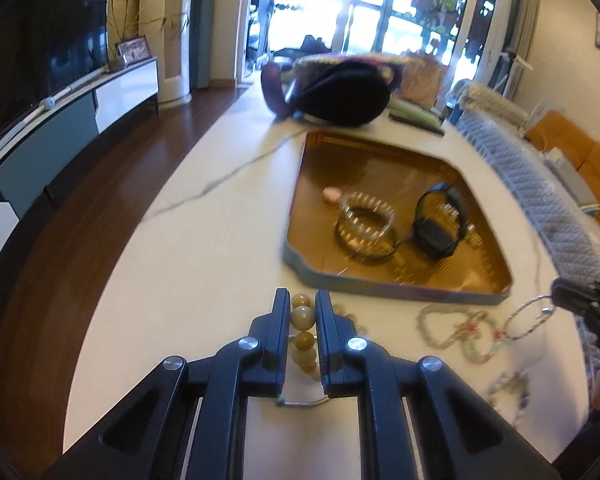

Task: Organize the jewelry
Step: 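Grasp the yellow bead bracelet with the left tool while the right grasps the gold chain bracelet, then carry both bracelets into the tray and open both tools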

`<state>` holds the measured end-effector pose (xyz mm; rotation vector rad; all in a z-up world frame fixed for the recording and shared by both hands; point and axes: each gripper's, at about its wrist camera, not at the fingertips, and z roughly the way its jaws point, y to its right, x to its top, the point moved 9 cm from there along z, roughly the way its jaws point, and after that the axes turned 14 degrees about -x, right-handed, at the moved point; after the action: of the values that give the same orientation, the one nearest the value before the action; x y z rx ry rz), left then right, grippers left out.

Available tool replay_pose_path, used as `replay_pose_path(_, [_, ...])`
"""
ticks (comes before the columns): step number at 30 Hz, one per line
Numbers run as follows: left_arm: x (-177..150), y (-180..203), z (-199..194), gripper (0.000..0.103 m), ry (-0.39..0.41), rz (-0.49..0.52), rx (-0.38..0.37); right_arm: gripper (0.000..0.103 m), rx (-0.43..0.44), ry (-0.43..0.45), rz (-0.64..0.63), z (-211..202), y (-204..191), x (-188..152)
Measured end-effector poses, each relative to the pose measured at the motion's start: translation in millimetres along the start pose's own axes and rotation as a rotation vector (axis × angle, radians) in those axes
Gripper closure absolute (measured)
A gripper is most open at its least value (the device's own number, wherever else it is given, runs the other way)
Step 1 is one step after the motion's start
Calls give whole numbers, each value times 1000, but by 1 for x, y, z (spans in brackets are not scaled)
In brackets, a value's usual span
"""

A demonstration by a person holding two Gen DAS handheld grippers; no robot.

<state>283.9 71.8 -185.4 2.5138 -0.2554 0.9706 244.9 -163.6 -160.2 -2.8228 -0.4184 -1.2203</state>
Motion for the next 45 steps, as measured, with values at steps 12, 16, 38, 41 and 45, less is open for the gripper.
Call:
replay_pose_path(12, [20,35,-22,90,56,12,-68,99,-9,41,41,-13,12,13])
replay_pose_path(16, [23,46,-23,90,48,22,-66,99,-11,65,46,-18,12,22])
replay_pose_path(38, [82,90,-36,90,197,105,-113,99,2,182,56,-26,16,77])
replay_pose_path(41, [87,91,-29,90,200,140,-105,99,2,177,55,-18,15,80])
replay_pose_path(45, [87,85,-9,90,152,120,-133,99,13,144,50,0,11,79])
